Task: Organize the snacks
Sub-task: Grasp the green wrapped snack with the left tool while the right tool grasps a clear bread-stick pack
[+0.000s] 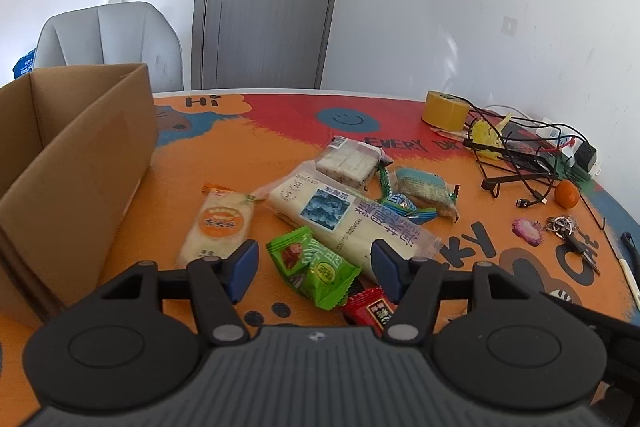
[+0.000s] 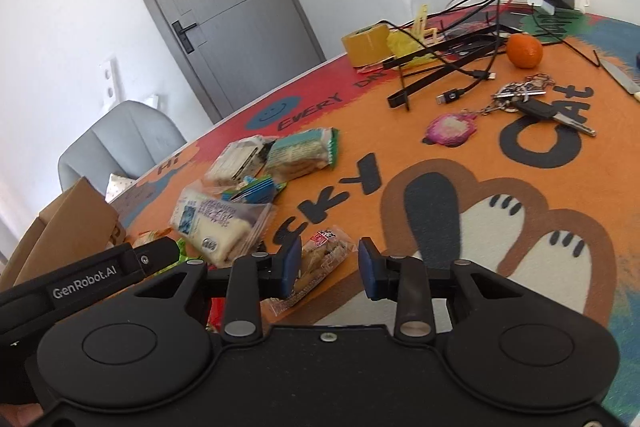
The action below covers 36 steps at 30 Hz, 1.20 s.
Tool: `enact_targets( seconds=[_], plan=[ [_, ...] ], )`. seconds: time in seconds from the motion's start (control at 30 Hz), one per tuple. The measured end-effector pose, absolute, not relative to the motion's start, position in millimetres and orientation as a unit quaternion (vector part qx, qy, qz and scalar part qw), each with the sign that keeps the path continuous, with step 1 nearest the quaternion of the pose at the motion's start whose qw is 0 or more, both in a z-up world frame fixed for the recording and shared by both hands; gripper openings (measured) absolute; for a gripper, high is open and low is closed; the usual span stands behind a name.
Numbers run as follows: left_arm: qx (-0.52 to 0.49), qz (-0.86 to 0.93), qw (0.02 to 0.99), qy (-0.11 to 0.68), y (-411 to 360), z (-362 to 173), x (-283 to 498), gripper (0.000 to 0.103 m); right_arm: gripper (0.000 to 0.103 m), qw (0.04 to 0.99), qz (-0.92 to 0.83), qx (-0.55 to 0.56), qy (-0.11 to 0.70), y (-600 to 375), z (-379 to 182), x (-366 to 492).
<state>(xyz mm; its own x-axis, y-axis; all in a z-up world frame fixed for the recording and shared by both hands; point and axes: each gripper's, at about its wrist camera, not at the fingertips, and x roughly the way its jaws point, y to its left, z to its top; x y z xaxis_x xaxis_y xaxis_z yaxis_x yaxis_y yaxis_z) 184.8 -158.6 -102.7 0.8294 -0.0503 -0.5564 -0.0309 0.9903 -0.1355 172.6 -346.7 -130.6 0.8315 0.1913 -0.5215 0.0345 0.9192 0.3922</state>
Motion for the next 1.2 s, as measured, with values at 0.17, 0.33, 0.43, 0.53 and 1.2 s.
enact_targets(
  seconds=[0.17, 0.33, 0.43, 0.53, 1.2],
  plan=[
    [-0.065, -0.001, 0.952, 0.300, -165, -110, 194, 0.061, 0.033, 0.935, 0.033, 0.206, 0.286, -355, -130, 172],
    [-0.059, 0.010, 0.953, 0.296, -164, -115, 198, 0.038, 0.051, 0.940, 0.038, 0.194, 0.279, -346, -126, 174],
    [-0.059, 0.007, 0.954, 0.295, -160, -113, 197, 0.030, 0.060, 0.942, 0.035, 0.186, 0.277, -337, -126, 175],
    [-0.062, 0.010, 0.954, 0.294, -155, -111, 194, 0.023, 0.061, 0.943, 0.030, 0.179, 0.279, -331, -126, 177],
    [-0.081, 0.005, 0.964, 0.252, -133, -81, 154, 0.022, 0.001, 0.948, 0.053, 0.170, 0.264, -319, -112, 155]
  ],
)
